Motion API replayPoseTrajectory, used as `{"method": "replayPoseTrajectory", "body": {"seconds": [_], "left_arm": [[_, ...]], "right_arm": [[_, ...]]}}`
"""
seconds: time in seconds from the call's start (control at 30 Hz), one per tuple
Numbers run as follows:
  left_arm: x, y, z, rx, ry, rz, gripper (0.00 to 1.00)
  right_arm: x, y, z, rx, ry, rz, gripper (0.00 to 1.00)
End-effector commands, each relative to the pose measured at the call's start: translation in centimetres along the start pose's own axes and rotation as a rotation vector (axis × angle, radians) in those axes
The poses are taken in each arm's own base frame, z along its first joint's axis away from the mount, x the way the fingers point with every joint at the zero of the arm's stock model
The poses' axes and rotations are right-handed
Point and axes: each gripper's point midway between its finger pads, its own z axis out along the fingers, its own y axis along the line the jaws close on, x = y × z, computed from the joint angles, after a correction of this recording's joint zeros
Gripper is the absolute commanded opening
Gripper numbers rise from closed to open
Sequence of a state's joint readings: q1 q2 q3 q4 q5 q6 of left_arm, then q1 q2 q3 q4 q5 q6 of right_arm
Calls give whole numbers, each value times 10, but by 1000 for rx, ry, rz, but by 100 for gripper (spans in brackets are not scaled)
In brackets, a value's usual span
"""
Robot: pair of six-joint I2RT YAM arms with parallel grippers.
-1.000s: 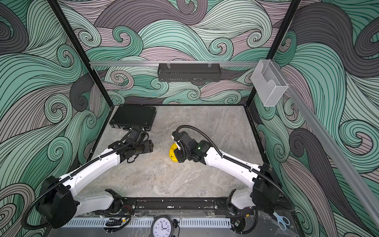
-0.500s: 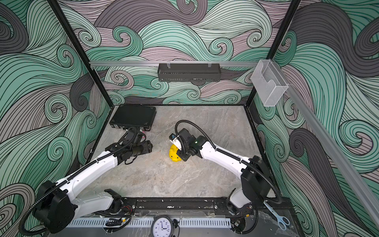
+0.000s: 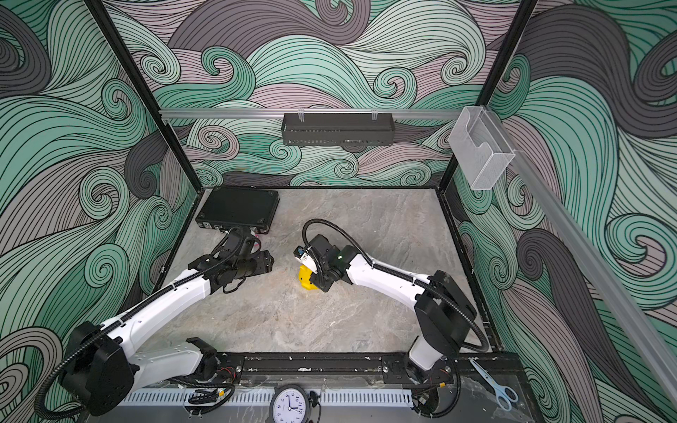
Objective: Open piggy banks
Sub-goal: Pick up the piggy bank from the center of the board.
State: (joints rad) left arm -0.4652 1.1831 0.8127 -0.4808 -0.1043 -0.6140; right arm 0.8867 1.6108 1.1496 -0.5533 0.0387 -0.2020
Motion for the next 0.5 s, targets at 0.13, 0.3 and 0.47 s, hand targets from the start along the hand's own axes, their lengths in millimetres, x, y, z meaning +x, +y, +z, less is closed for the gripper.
{"method": "replayPoseTrajectory", "body": {"seconds": [0.13,0.3,0.47], "left_arm": [[-3,1,1,2,-5,2,74],[-3,0,3,2,-1,-2,74],[-3,0,2,8,-4,-2,74]], "right_arm": [[-14,-8,-3,47,-49,14,34],[-12,-8,6,54,-25,23,29],[-10,-9,5,66,-40,36,21]]}}
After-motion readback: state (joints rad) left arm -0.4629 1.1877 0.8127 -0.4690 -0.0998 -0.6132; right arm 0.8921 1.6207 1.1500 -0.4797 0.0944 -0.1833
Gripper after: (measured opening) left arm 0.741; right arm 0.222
